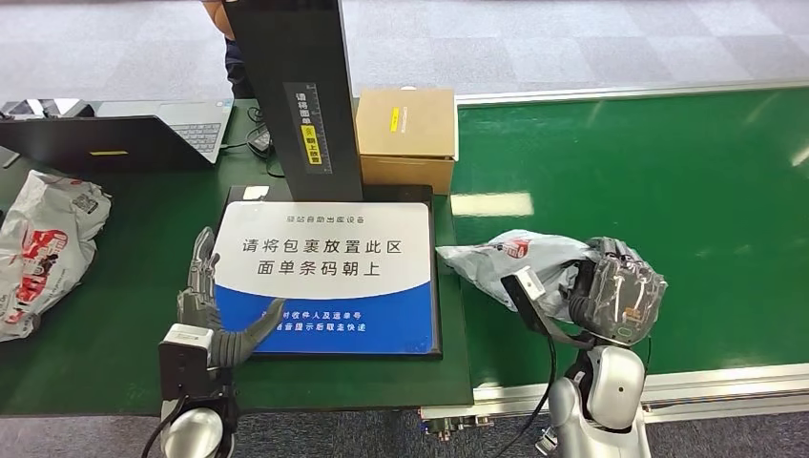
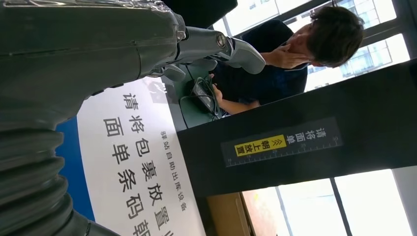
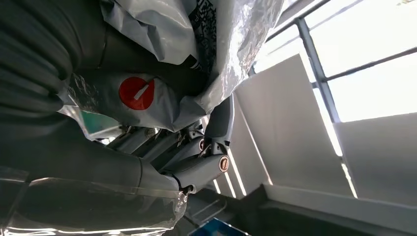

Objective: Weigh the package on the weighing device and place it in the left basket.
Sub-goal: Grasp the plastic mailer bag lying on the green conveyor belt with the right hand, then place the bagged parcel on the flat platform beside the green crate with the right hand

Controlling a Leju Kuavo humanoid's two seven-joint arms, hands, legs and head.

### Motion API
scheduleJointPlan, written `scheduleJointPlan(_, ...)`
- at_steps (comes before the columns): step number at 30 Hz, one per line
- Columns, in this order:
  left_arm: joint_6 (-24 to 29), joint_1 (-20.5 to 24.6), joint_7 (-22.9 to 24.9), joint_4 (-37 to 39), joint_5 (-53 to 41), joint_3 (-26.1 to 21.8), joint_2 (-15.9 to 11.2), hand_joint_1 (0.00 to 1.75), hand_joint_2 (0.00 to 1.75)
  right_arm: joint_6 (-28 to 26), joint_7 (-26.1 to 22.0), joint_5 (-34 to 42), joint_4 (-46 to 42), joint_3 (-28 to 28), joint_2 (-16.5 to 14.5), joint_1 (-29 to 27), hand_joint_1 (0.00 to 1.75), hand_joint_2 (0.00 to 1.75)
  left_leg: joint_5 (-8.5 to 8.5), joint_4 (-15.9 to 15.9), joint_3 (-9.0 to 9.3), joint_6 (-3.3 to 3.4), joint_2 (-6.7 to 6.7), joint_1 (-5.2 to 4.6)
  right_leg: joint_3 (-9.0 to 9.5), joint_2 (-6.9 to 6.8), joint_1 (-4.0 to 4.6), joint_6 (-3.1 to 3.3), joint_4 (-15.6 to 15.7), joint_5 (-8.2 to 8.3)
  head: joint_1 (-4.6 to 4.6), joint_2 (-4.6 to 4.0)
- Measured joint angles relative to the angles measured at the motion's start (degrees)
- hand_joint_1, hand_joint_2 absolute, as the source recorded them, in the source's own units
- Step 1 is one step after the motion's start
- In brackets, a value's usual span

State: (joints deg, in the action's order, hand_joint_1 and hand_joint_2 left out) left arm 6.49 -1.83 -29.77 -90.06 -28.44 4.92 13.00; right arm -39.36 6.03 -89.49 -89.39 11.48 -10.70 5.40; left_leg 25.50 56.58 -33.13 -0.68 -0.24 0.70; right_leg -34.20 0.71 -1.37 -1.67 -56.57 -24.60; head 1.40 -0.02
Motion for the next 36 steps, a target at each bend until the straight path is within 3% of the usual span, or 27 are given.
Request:
scheduleJointPlan(10, 0.92, 0.20, -0.67, 1.04, 0.65, 0.24, 0.00, 0.00, 1.75, -0.04, -1.87, 0.00, -6.85, -8.08, 0.02, 0.59, 1.52, 1.75, 0.00, 0.00, 0.01, 0.00, 0.00, 0.00, 0.00, 0.00, 0.00, 0.00, -0.01, 0.00, 0.00, 0.00)
scheduleJointPlan(24, 2.23, 1.61, -1.48, 2.70, 2.19, 1.50, 0.00, 0.00, 1.75, -0.07, -4.93, 1.01, -8.56, -18.47, 0.27, 6.95, 1.55, 1.75, -0.01, 0.01, 0.01, 0.00, 0.01, 0.00, 0.00, 0.00, 0.00, 0.00, -0.01, 0.00, -0.01, 0.00)
scheduleJointPlan(36, 2.65, 2.48, -1.65, 3.79, 2.38, 1.66, -0.01, 0.00, 1.75, -0.04, -7.49, 4.82, -6.81, -22.22, 0.56, 9.51, 1.56, 1.75, -0.01, 0.00, 0.00, 0.00, 0.00, 0.00, 0.00, 0.01, 0.00, 0.00, -0.01, 0.00, -0.01, 0.00)
